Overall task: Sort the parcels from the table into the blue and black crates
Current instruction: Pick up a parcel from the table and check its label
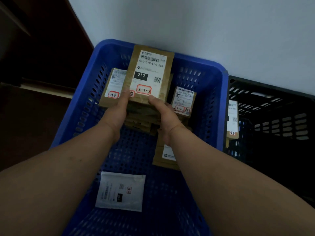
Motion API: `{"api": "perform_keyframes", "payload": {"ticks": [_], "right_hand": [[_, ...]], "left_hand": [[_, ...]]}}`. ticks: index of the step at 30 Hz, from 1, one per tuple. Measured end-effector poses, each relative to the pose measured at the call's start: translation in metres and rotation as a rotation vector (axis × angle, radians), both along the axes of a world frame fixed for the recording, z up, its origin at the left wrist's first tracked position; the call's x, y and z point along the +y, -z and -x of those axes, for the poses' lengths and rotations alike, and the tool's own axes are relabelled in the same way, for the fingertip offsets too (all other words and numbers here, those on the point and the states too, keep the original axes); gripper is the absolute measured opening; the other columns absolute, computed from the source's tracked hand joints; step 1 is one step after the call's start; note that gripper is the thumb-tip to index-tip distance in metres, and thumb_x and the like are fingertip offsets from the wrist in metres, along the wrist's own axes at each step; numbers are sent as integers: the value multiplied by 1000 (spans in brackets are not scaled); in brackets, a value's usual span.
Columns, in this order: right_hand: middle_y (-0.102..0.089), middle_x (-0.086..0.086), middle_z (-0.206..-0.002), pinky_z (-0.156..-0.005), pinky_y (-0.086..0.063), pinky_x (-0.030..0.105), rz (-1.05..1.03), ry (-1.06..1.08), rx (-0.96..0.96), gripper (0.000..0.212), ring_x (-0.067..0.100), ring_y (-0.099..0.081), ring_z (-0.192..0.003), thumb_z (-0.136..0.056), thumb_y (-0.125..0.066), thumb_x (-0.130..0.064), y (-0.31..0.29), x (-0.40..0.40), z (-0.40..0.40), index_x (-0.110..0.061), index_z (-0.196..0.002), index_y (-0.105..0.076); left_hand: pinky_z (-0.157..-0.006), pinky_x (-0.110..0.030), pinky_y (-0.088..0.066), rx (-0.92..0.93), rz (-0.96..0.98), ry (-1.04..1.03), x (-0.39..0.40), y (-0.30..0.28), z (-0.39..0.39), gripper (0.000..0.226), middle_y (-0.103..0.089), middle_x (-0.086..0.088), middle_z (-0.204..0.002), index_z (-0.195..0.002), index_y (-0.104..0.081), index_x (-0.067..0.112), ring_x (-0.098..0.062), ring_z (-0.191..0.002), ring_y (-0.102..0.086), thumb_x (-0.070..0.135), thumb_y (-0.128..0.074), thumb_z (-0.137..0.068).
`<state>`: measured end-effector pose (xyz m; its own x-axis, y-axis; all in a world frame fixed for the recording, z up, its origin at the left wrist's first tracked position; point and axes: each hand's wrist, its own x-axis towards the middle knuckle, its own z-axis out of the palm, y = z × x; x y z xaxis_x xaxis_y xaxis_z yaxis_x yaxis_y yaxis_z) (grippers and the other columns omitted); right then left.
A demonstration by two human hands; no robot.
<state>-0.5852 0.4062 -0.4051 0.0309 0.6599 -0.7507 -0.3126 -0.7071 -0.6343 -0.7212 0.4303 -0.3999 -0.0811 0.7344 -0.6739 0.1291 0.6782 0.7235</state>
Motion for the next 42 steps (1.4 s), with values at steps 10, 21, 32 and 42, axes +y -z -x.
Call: {"api": "perform_keyframes", "payload": {"ticks": [10, 21, 32, 42], "right_hand": [[-50, -1, -144, -113, -36, 48, -54, -99, -97, 128, 25, -49, -129, -43, -77, -82, 8, 3, 4, -36, -151, -27], [-52, -5, -135, -93, -34, 26, -124, -76, -181, 78, 11, -48, -118, -85, -69, -49, -24, 3, -16, -26, -150, -31], [-53, -7, -121, -67, -36, 10, -110, -143, -185, 65, -3, -48, -83, -91, -69, -32, -41, -8, -32, -22, -145, -35], [-28, 6, -158, -113, -34, 51, -13, -164, -196, 107, 31, -35, -139, -77, -72, -60, -51, -34, -56, -30, -156, -7]], "left_hand": [[-103, -31, -30, 52, -114, 11, -7, 3, 3, 79, -42, 6, -147, -148, -37, 34, -14, -129, -41, 79, -29, -84], [-112, -38, -36, 180, -269, 14, -2, -10, -7, 66, -38, 4, -152, -150, -35, 26, -16, -137, -40, 60, -45, -94], [-114, -45, -33, 308, -241, 22, -12, -29, -11, 72, -33, -3, -156, -152, -29, 29, -24, -140, -35, 58, -53, -91], [-112, -52, -34, 386, -264, 35, -35, -42, -25, 86, -28, -2, -157, -151, -31, 28, -26, -142, -31, 72, -50, -79]]}}
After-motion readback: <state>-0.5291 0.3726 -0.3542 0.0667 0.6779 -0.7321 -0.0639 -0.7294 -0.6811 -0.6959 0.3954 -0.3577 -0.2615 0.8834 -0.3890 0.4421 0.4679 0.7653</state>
